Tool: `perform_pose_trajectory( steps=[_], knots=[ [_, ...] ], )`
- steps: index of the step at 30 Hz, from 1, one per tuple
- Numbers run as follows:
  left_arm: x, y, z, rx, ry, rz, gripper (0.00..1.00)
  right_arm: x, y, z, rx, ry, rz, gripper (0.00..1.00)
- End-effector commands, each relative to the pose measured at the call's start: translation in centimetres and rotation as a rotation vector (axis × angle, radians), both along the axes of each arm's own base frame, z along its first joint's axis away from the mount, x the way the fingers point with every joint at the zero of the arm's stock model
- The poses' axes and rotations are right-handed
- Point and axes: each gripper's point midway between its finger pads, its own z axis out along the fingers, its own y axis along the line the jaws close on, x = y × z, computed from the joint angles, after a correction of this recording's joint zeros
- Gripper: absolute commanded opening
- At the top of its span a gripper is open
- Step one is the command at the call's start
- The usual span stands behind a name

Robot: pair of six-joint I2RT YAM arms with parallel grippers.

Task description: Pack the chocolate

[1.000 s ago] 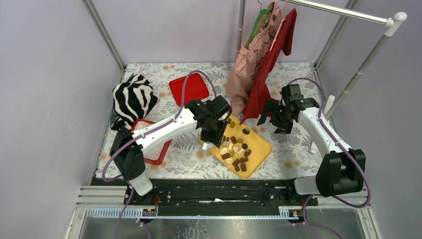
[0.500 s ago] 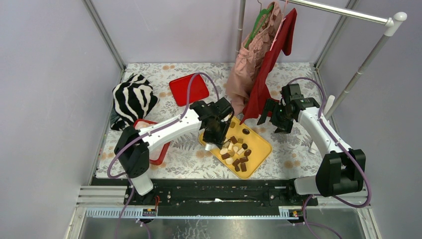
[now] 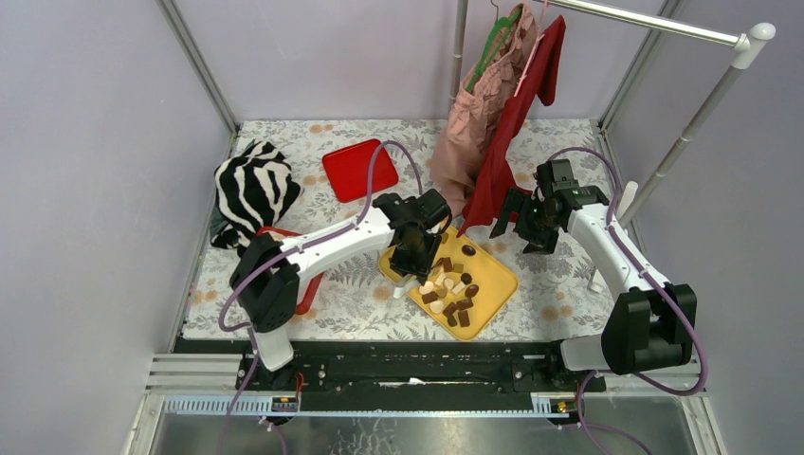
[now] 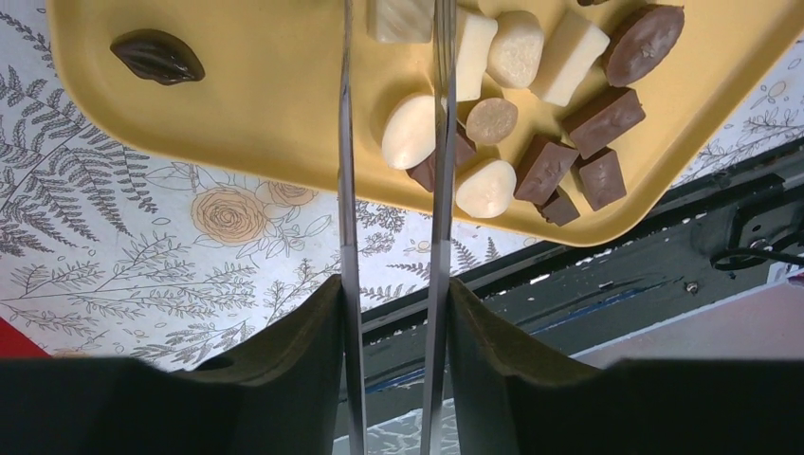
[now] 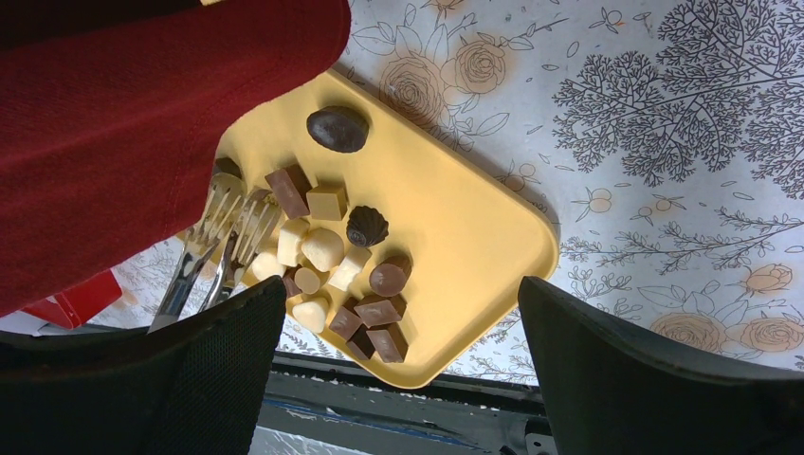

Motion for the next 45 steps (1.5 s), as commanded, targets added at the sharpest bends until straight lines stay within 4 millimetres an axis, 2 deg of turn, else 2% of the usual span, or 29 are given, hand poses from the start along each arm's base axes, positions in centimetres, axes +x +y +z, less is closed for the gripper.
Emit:
perform_pose_trajectory(
  steps=[1, 3, 7, 10, 18, 22, 24, 27, 32, 36, 40, 43, 45],
  knots=[
    [1.2, -1.5, 1.1, -0.040, -0.059, 0.001, 0.43, 0.6, -0.4, 1.2, -0.017, -0.037, 0.004, 1.00],
    [1.2, -1.3, 1.4, -0.033, -0.062, 0.001, 0.35, 0.6, -0.4, 1.2, -0.017, -0.037, 0.005, 1.00],
    [1.2, -0.9, 2.3, -0.025, -0.072, 0.011, 0.11, 0.7, -0.3, 1.1, -0.012, -0.035, 0.006, 1.00],
    [1.0, -0.7, 3.1, -0.028, -0.074, 0.019, 0.02, 0.7, -0.2, 1.2, -0.009, -0.038, 0.008, 1.00],
    [1.4, 0.1, 5.4, -0.028, -0.111, 0.056, 0.01, 0.8, -0.1, 1.0, -0.002, -0.035, 0.012, 1.00],
    [2.6, 2.1, 6.7, -0.030, -0.138, 0.138, 0.01, 0.8, 0.0, 1.1, -0.001, -0.038, 0.015, 1.00],
    [3.2, 3.8, 7.6, -0.057, -0.135, 0.211, 0.01, 0.8, 0.0, 1.0, -0.001, -0.037, 0.017, 1.00],
    [4.2, 8.0, 8.9, -0.071, -0.148, 0.355, 0.01, 0.7, 0.1, 0.9, 0.005, -0.036, 0.022, 1.00],
    [4.0, 15.1, 10.2, -0.075, -0.143, 0.614, 0.03, 0.7, 0.3, 0.8, 0.016, -0.033, 0.027, 1.00],
    [2.0, 20.0, 8.6, 0.037, -0.079, 0.754, 0.04, 0.5, 0.4, 0.8, 0.021, -0.037, 0.038, 1.00],
    [1.1, 23.7, 8.2, 0.126, -0.087, 0.907, 0.04, 0.3, 0.6, 0.6, 0.033, -0.027, 0.043, 1.00],
    [0.0, 26.0, 7.5, 0.186, -0.069, 1.009, 0.04, 0.3, 0.6, 0.5, 0.035, -0.027, 0.043, 1.00],
    [-0.6, 26.7, 6.9, 0.204, -0.050, 1.049, 0.04, 0.4, 0.7, 0.5, 0.042, -0.030, 0.044, 1.00]
  ],
)
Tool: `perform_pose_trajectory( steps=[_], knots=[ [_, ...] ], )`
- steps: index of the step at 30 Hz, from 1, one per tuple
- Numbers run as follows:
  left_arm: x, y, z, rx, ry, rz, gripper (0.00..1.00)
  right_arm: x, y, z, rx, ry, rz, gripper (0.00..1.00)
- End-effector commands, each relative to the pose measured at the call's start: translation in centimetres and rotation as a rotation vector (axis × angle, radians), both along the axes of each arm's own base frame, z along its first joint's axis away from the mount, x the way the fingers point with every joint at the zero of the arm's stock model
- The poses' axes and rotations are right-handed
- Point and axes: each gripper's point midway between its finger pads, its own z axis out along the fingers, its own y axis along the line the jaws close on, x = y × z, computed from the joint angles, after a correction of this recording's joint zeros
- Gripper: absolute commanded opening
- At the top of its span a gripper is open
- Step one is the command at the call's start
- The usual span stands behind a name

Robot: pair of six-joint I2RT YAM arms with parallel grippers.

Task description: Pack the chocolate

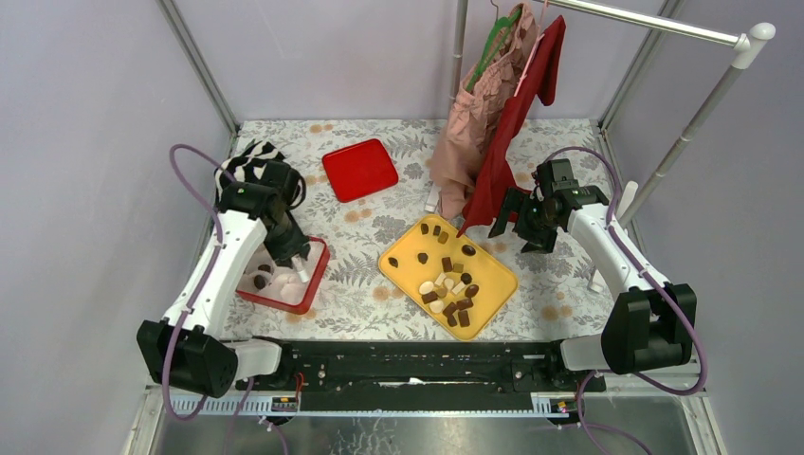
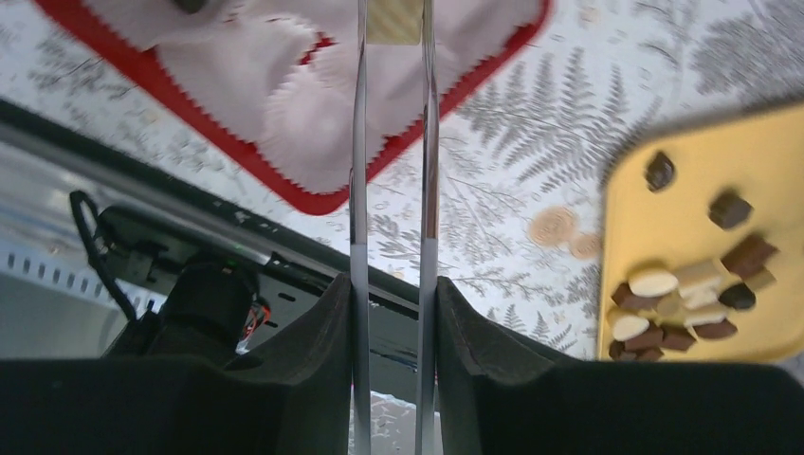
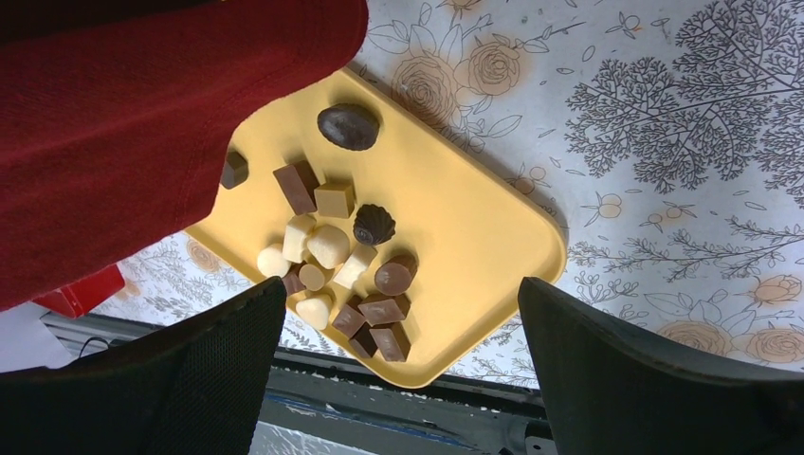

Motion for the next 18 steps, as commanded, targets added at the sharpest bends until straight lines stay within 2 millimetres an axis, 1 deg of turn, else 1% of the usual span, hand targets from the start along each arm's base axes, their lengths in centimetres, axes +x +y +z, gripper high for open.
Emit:
perform_pose_trajectory(
  steps=[1, 3, 7, 9, 11, 15, 18],
  knots=[
    [-2.1, 2.9, -0.7, 0.069, 0.046, 0.145, 0.04, 0.4, 0.5, 0.5, 0.033, -0.023, 0.022, 1.00],
    [-2.1, 3.0, -1.1, 0.067, 0.056, 0.155, 0.04, 0.6, 0.6, 0.6, 0.040, -0.026, 0.021, 1.00],
    [-1.1, 2.8, -1.3, 0.064, 0.039, 0.148, 0.07, 0.7, 0.6, 0.7, 0.037, -0.029, 0.023, 1.00],
    [-0.8, 2.8, -1.9, 0.066, 0.050, 0.136, 0.08, 0.7, 0.6, 0.6, 0.036, -0.027, 0.024, 1.00],
    [-0.8, 2.7, -2.5, 0.067, 0.070, 0.131, 0.09, 0.6, 0.6, 0.6, 0.037, -0.023, 0.021, 1.00],
    [-1.4, 3.2, -2.8, 0.092, 0.088, 0.143, 0.11, 0.5, 0.5, 0.6, 0.028, -0.026, 0.017, 1.00],
    [-1.8, 3.3, -3.4, 0.095, 0.105, 0.139, 0.18, 0.5, 0.5, 0.4, 0.033, -0.022, 0.014, 1.00]
  ],
)
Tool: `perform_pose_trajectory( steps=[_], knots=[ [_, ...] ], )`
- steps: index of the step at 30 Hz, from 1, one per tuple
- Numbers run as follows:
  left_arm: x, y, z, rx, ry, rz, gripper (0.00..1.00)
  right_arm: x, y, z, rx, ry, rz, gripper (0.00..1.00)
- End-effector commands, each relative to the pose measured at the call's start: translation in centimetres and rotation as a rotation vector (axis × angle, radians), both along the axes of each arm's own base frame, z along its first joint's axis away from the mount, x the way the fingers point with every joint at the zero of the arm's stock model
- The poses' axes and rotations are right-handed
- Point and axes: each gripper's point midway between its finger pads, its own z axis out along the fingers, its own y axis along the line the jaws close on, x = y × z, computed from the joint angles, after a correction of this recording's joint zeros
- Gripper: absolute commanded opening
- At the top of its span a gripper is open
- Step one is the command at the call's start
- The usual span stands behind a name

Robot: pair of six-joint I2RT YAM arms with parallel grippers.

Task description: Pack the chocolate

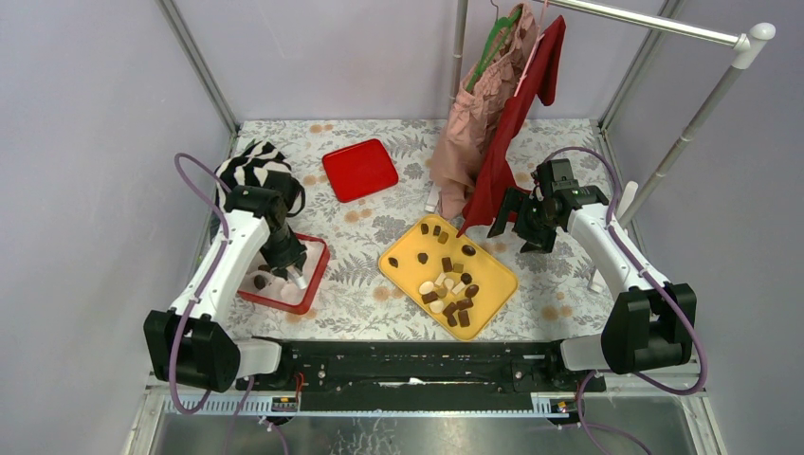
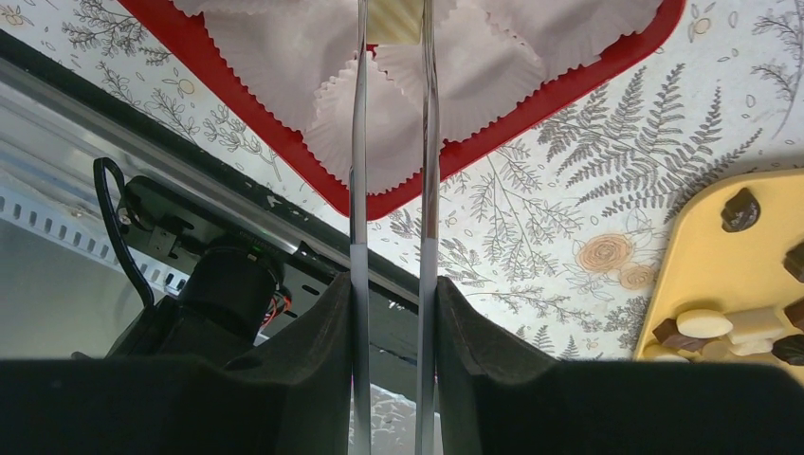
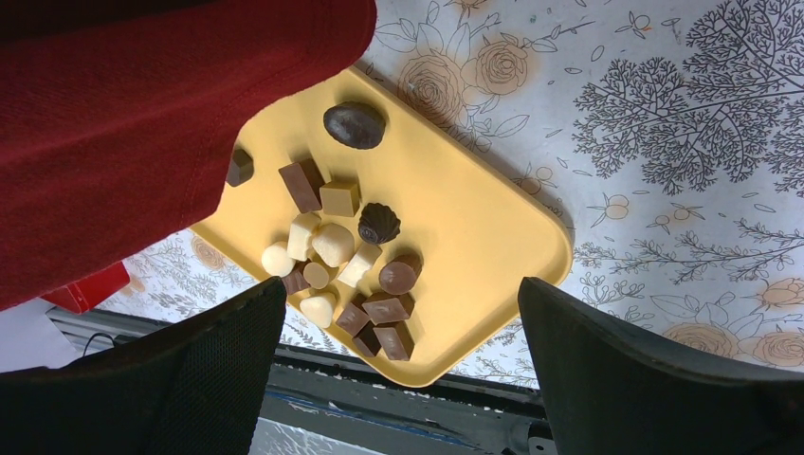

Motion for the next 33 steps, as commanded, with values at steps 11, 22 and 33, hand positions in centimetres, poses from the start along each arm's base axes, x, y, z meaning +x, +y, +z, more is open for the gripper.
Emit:
perform_pose_trajectory(
  steps=[11, 22, 33],
  knots=[
    [1.0, 0.8, -0.9, 0.034, -0.029, 0.018, 0.34, 0.6, 0.2, 0.3, 0.016, -0.019, 0.011, 1.00],
    [1.8, 1.1, -1.3, 0.052, -0.038, 0.019, 0.48, 0.6, 0.3, 0.2, 0.017, -0.019, 0.010, 1.00],
    [3.1, 0.7, 2.3, 0.023, -0.166, -0.001, 0.45, 0.4, 0.1, 0.3, 0.010, -0.022, 0.006, 1.00]
  ],
)
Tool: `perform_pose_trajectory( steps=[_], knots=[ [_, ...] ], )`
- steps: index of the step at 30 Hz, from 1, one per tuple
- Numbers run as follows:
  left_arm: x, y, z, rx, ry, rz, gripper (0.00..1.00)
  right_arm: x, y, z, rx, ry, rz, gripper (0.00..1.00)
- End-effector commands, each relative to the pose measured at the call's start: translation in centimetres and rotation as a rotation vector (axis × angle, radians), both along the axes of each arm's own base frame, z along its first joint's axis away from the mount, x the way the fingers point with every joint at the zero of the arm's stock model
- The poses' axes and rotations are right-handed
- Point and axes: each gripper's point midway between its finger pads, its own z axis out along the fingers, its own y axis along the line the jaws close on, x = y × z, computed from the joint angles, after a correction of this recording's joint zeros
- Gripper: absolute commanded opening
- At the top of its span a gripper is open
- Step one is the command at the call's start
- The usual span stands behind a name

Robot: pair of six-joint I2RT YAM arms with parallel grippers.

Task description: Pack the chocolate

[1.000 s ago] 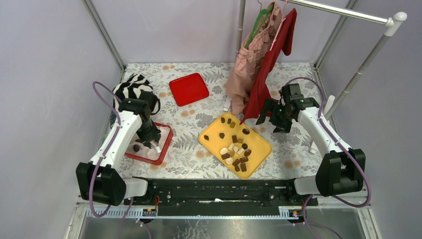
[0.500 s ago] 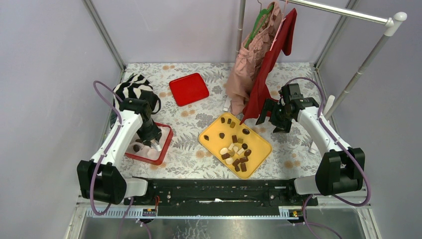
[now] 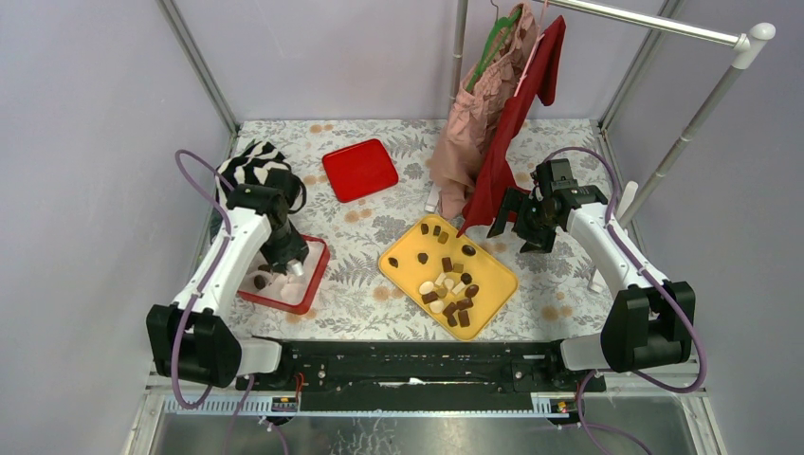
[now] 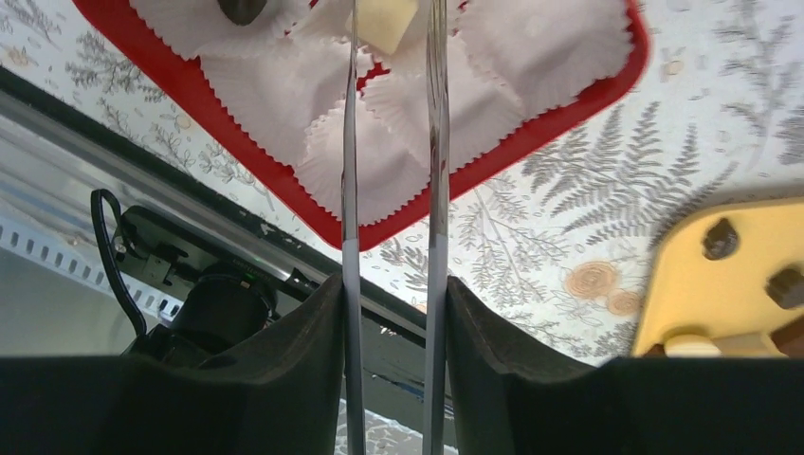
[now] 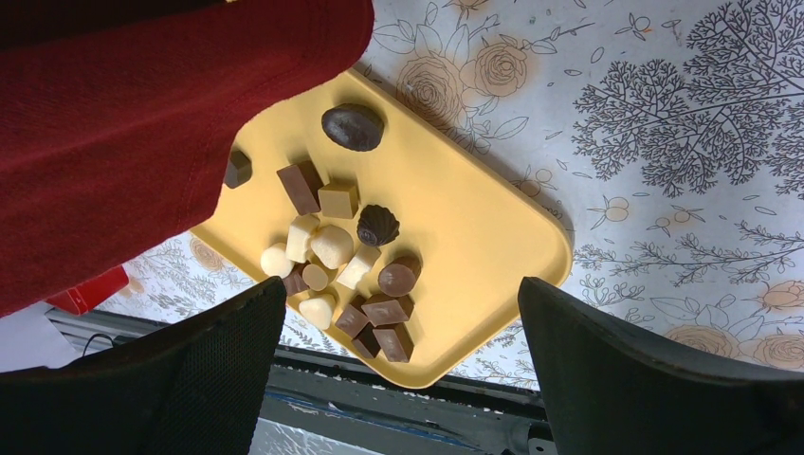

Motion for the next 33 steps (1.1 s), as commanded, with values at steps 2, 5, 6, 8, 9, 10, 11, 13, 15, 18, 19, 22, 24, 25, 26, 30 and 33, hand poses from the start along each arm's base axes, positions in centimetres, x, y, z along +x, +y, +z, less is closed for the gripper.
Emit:
perform_pose_trajectory(
  steps=[2, 5, 6, 8, 9, 10, 11, 13, 15, 18, 19, 22, 24, 25, 26, 30, 33],
  knots=[
    [2.9, -0.7, 5.5, -0.042, -0.226, -0.047, 0.45, 0.4, 0.1, 0.5, 0.014, -0.027, 0.005, 1.00],
    [3.3, -3.1, 7.1, -0.077, -0.275, -0.144, 0.44, 0.5, 0.3, 0.5, 0.023, -0.025, 0.006, 1.00],
    [3.4, -4.4, 7.3, -0.095, -0.285, -0.190, 0.44, 0.5, 0.4, 0.5, 0.026, -0.024, 0.008, 1.00],
    [3.4, -8.6, 7.4, -0.176, -0.311, -0.328, 0.44, 0.6, 0.5, 0.5, 0.033, -0.024, 0.010, 1.00],
    [3.4, -10.6, 7.3, -0.212, -0.320, -0.387, 0.44, 0.6, 0.5, 0.5, 0.034, -0.023, 0.009, 1.00],
    [3.2, -12.8, 7.3, -0.256, -0.328, -0.454, 0.44, 0.6, 0.6, 0.6, 0.037, -0.024, 0.011, 1.00],
    [3.0, -15.0, 7.3, -0.295, -0.338, -0.520, 0.44, 0.6, 0.6, 0.6, 0.037, -0.025, 0.013, 1.00],
    [2.0, -18.8, 7.1, -0.361, -0.321, -0.651, 0.44, 0.5, 0.5, 0.7, 0.031, -0.027, 0.012, 1.00],
    [0.9, -21.9, 6.3, -0.395, -0.279, -0.768, 0.44, 0.4, 0.4, 0.7, 0.027, -0.030, 0.014, 1.00],
    [-0.5, -24.8, 5.3, -0.402, -0.222, -0.918, 0.43, 0.2, 0.3, 0.7, 0.021, -0.028, 0.017, 1.00],
    [-0.9, -25.5, 5.0, -0.414, -0.203, -0.949, 0.43, 0.1, 0.2, 0.8, 0.019, -0.029, 0.017, 1.00],
    [-1.6, -26.9, 4.5, -0.432, -0.170, -1.012, 0.45, -0.1, 0.0, 0.9, 0.010, -0.031, 0.011, 1.00],
    [-1.9, -27.6, 4.2, -0.436, -0.158, -1.041, 0.46, -0.3, -0.1, 0.9, 0.008, -0.035, 0.007, 1.00],
    [-2.0, -27.9, 4.0, -0.434, -0.151, -1.052, 0.46, -0.4, -0.1, 0.9, 0.007, -0.034, 0.009, 1.00],
    [-2.0, -28.1, 3.8, -0.430, -0.146, -1.060, 0.46, -0.5, -0.1, 0.9, 0.004, -0.033, 0.008, 1.00],
    [-1.5, -29.0, 3.1, -0.411, -0.144, -1.076, 0.46, -0.7, -0.6, 1.1, -0.019, -0.036, 0.003, 1.00],
    [-1.3, -29.5, 2.6, -0.391, -0.138, -1.082, 0.46, -0.7, -0.7, 1.1, -0.023, -0.040, 0.001, 1.00]
  ],
)
